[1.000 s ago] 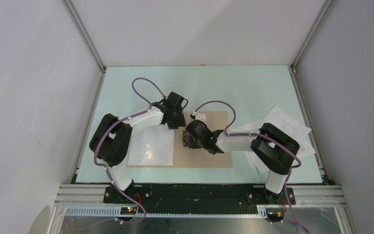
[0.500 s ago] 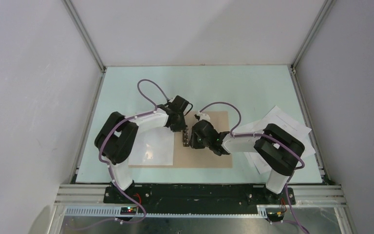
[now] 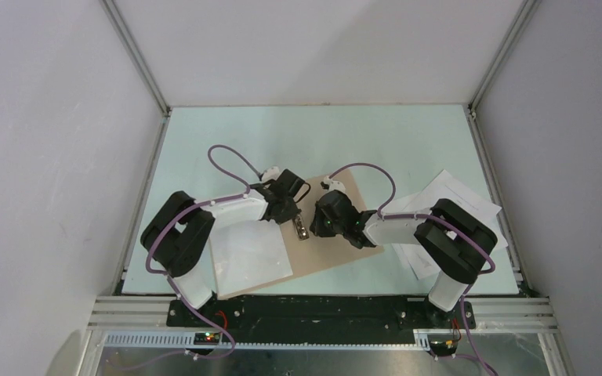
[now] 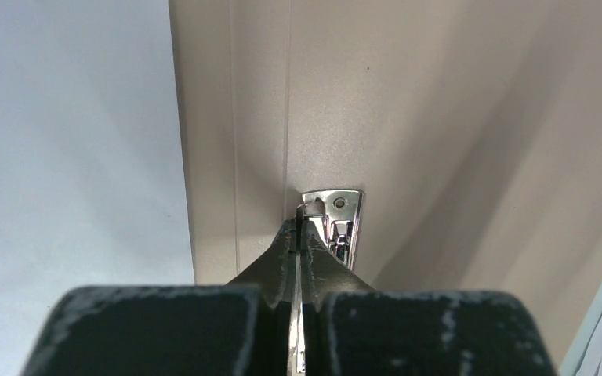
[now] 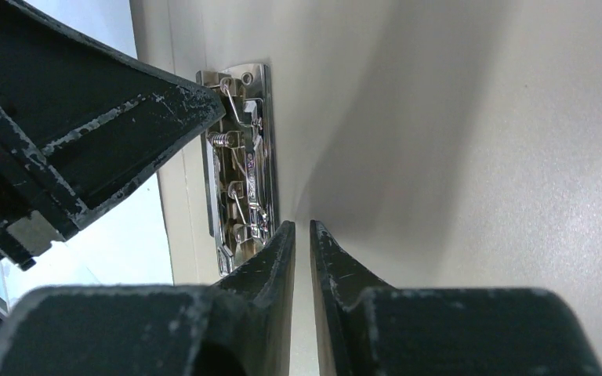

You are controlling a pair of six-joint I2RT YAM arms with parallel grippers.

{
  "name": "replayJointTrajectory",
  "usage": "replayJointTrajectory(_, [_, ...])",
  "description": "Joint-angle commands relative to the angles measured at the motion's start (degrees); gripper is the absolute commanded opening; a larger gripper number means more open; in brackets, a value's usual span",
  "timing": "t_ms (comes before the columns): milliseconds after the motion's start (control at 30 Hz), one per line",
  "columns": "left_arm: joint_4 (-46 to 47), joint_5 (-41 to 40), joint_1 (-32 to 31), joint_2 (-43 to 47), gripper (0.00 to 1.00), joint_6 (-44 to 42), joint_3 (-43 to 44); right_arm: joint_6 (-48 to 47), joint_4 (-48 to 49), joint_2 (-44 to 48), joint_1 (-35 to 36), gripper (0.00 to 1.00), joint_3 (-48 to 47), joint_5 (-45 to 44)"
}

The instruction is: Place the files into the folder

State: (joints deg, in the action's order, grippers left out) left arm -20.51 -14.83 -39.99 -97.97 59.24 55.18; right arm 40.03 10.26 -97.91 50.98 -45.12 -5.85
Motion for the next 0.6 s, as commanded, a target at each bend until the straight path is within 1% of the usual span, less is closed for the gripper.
replayJointTrajectory(0, [-3.8, 0.4, -1.9, 1.8, 0.0, 4.7, -0.4, -1.7, -2.4, -0.2, -0.4, 0.17, 1.5, -0.5])
replayJointTrajectory(100, [-4.1, 0.9, -1.7, 0.6, 0.02, 2.9, 0.8, -2.0, -2.7, 1.0, 0.0, 0.17, 1.5, -0.2])
replayJointTrajectory(133, [-4.0, 1.1, -1.7, 0.5, 0.05, 2.2, 1.0, -2.2, -3.1, 1.4, 0.1, 0.19, 1.5, -0.1])
replayJointTrajectory(200, [-4.0, 1.8, -1.6, 0.9, 0.16, 1.2, 1.3, -2.5, -4.0, 2.9, 0.4, 0.21, 1.4, -0.3])
replayJointTrajectory(233, [-4.0, 1.9, -1.7, 1.8, 0.3, 0.9, 1.3, -2.7, -4.6, 4.1, 0.5, 0.22, 1.4, -0.4])
replayJointTrajectory(300, [-4.1, 1.5, -1.4, 3.1, 0.42, -0.1, 1.5, -2.8, -5.8, 5.6, 0.6, 0.25, 1.1, -0.5])
replayJointTrajectory(367, [-4.1, 1.4, -0.6, 4.3, 0.46, -1.2, 1.8, -2.6, -7.2, 6.3, 0.8, 0.26, 0.3, -0.6])
replayJointTrajectory(433, [-4.0, 1.5, 0.4, 4.8, 0.46, -2.8, 2.2, -2.4, -8.4, 6.3, 1.1, 0.26, -0.6, -0.4])
replayJointTrajectory(567, [-4.1, 2.7, 2.2, 4.1, 0.4, -5.0, 3.3, -2.2, -9.9, 6.0, 2.3, 0.26, -2.4, -0.7])
